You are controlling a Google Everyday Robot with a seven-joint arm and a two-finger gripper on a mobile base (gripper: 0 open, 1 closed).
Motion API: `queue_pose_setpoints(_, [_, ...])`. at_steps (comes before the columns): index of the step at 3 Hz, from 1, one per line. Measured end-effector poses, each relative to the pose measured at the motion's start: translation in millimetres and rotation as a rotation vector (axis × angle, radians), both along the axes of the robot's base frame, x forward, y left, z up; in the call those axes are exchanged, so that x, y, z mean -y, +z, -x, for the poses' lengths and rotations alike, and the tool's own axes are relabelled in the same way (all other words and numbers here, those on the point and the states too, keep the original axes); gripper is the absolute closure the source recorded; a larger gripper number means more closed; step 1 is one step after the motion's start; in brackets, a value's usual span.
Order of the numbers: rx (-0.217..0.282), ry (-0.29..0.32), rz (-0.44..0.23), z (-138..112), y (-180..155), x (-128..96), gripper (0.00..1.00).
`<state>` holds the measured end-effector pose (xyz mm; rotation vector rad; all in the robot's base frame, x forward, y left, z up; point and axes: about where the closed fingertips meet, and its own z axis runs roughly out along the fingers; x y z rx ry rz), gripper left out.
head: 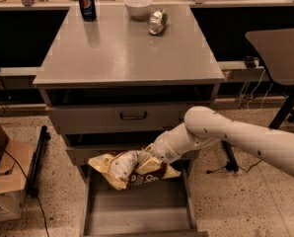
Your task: Place brown chip bag into bottom drawer
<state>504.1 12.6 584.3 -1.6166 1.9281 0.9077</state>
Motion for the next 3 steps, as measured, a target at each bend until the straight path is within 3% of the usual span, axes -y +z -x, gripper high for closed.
queue_pose_setpoints(1, [-0.109, -0.034, -0.028, -4.0, -38.1, 0.2, 1.0])
queue_pose_setpoints(2, [-0.123, -0.036, -0.032, -2.9, -44.9, -0.1, 1.0])
queue_pose_setpoints(3, [-0.167, -0.053, -0.031, -1.3, -73.3, -2.7, 1.0])
